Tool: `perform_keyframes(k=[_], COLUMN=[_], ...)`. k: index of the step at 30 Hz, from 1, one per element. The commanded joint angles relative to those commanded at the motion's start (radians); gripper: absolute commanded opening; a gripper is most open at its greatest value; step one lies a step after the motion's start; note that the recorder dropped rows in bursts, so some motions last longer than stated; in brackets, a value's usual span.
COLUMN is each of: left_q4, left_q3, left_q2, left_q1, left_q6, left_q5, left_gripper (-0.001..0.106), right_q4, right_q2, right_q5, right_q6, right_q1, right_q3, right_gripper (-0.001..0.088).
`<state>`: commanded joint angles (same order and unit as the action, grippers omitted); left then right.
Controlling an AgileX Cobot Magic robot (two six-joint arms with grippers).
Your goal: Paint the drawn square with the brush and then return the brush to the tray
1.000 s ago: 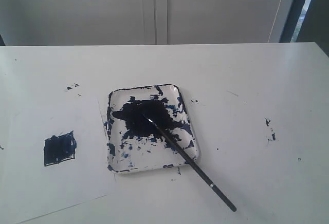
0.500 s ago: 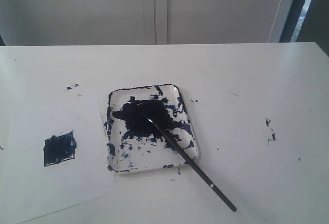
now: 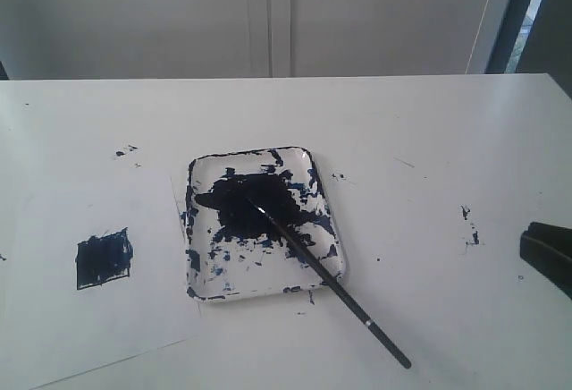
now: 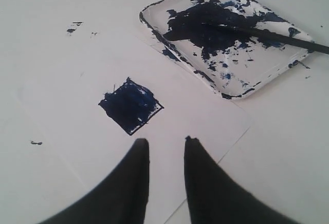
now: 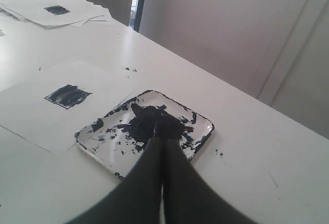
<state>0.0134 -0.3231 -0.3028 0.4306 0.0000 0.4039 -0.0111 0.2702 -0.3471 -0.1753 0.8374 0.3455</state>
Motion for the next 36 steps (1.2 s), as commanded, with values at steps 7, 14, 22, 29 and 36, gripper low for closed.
perform_keyframes(k=[7,14,22,29,36], left_q4=[0.005,-0.007,-0.007,-0.007,-0.007], left_q3=[0.009,0.051,0.158,0.205,0.205], left_q2=[0.085,0.208,0.303,0.303,0.303], left_q1=[-0.087,-0.309,-0.399,-0.399,-0.399], left_q6=[0.000,0.000,0.000,0.000,0.000], left_q5=[0.008,0.008,0.010,0.017,0.008], left_gripper=[0.031,0.031,0.031,0.031,0.031], right_q4=[0.000,0.018,0.018,0.018,0.018], right_q2=[-0.050,-0.188,-0.270,-0.270,-0.270], right_q5=[0.001,0.034,0.038,-0.008,-0.010], right_q6=[0.000,0.000,0.000,0.000,0.000], right_q1=[-0.006,-0.244,-0.512,-0.535,-0.535], right_q3=[-0.001,-0.037,-0.185,-0.247,-0.252], right_gripper=[0.0008,0.0008,0.0008,0.0008,0.0008])
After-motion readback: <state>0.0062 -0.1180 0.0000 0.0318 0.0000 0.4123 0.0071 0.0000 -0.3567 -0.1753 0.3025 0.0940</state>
